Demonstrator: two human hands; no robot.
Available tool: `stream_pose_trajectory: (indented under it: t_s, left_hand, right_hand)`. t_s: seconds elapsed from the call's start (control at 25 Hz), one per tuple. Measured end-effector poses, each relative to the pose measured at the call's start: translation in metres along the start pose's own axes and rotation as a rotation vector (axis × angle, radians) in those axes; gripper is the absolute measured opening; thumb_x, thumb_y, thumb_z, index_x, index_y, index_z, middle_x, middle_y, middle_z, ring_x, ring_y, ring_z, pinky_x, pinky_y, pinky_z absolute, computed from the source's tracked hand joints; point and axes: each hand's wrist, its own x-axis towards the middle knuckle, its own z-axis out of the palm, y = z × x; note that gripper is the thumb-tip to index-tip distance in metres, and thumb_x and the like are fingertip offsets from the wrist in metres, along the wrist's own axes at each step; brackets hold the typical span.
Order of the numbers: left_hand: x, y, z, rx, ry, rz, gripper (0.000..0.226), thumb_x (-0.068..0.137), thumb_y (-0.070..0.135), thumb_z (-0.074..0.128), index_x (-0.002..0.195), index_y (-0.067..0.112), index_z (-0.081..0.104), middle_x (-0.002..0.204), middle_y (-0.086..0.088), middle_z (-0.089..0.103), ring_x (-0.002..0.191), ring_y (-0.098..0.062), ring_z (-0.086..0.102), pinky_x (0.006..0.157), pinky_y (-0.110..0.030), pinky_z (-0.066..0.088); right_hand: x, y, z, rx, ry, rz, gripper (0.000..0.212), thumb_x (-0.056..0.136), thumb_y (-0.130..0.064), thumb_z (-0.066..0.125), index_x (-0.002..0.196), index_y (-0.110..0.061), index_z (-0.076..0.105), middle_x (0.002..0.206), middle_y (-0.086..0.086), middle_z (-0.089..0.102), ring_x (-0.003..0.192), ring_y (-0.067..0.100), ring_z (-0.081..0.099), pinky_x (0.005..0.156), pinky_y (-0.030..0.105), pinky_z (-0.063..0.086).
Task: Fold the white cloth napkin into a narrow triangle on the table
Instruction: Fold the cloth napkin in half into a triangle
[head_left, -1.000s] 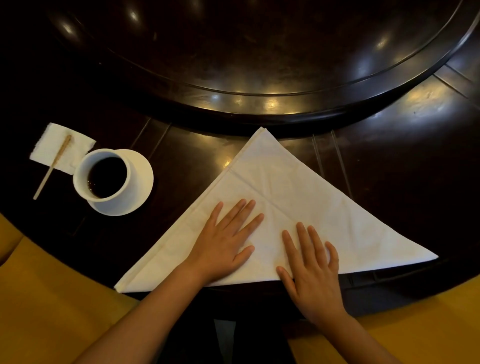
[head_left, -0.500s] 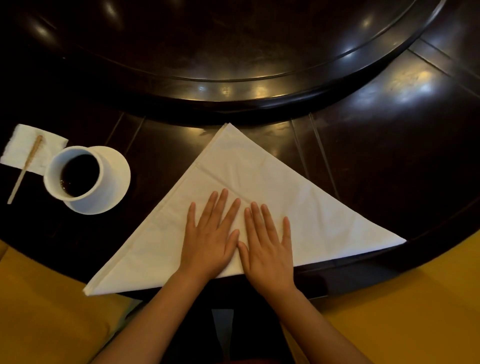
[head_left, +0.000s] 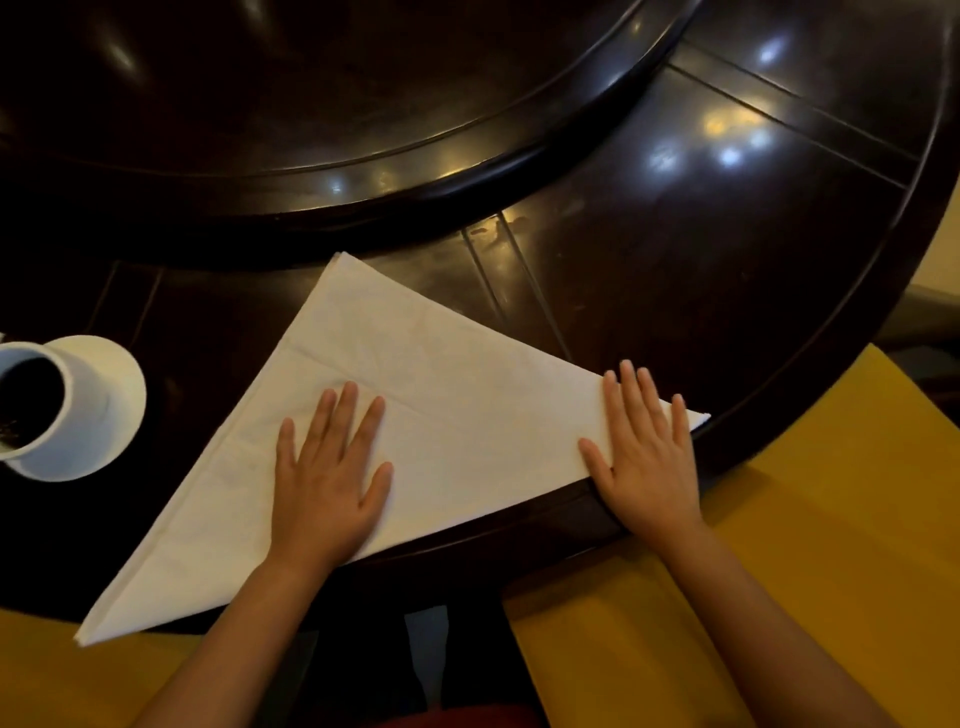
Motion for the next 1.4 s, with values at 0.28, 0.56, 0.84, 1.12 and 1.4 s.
stream_pose_trajectory:
  t_s: [0.28, 0.56, 0.84, 1.12, 1.4]
  left_hand:
    - [-0.002, 0.007, -0.005, -0.053, 0.022, -0.070, 0.063, 0.093, 0.051, 0.015, 0.147, 0.019, 0.021, 0.155, -0.011, 0.018, 0.143, -0.025, 0.011, 0.111, -0.052, 0.004]
    - [-0.017, 0.067, 0.001, -0.040, 0.108, -0.120, 0.064, 0.093, 0.041, 0.018, 0.149, 0.019, -0.004, 0.156, -0.010, 0.003, 0.143, -0.027, 0.006, 0.112, -0.056, 0.009]
    - [-0.047, -0.011, 0.013, 0.016, 0.048, -0.144, 0.071, 0.086, 0.058, 0.030, 0.149, 0.028, 0.014, 0.157, -0.009, 0.011, 0.143, -0.024, 0.008, 0.110, -0.052, 0.006]
    - [-0.103, -0.116, 0.005, 0.044, -0.007, -0.176, 0.064, 0.093, 0.056, 0.012, 0.149, 0.025, 0.011, 0.157, -0.007, 0.013, 0.144, -0.020, 0.004, 0.113, -0.038, -0.001]
    - [-0.088, -0.093, -0.009, -0.093, 0.190, -0.439, 0.064, 0.095, 0.049, 0.017, 0.147, 0.012, 0.018, 0.154, -0.012, 0.021, 0.142, -0.023, 0.012, 0.113, -0.043, 0.000]
  right_hand:
    - [0.003, -0.033, -0.011, 0.052, 0.090, 0.144, 0.068, 0.092, -0.051, 0.022, 0.148, -0.013, 0.013, 0.155, 0.006, 0.002, 0.143, 0.019, -0.002, 0.112, 0.047, -0.008]
    - [0.001, -0.140, 0.010, 0.118, 0.009, -0.212, 0.058, 0.094, -0.037, 0.028, 0.148, -0.022, 0.013, 0.157, 0.007, 0.009, 0.144, 0.022, 0.000, 0.111, 0.055, 0.005]
    - [0.003, -0.139, 0.012, 0.102, -0.022, -0.216, 0.060, 0.094, -0.041, 0.023, 0.149, -0.028, 0.002, 0.157, 0.003, -0.001, 0.144, 0.020, -0.006, 0.113, 0.050, -0.004]
    - [0.002, -0.137, 0.012, 0.086, -0.037, -0.210, 0.059, 0.094, -0.043, 0.017, 0.148, -0.030, -0.001, 0.157, 0.002, -0.003, 0.144, 0.019, -0.009, 0.114, 0.050, -0.004]
    - [-0.008, -0.150, 0.002, 0.115, -0.066, -0.248, 0.062, 0.093, -0.050, 0.018, 0.149, -0.027, 0.002, 0.157, 0.005, -0.005, 0.144, 0.022, -0.009, 0.113, 0.050, -0.007]
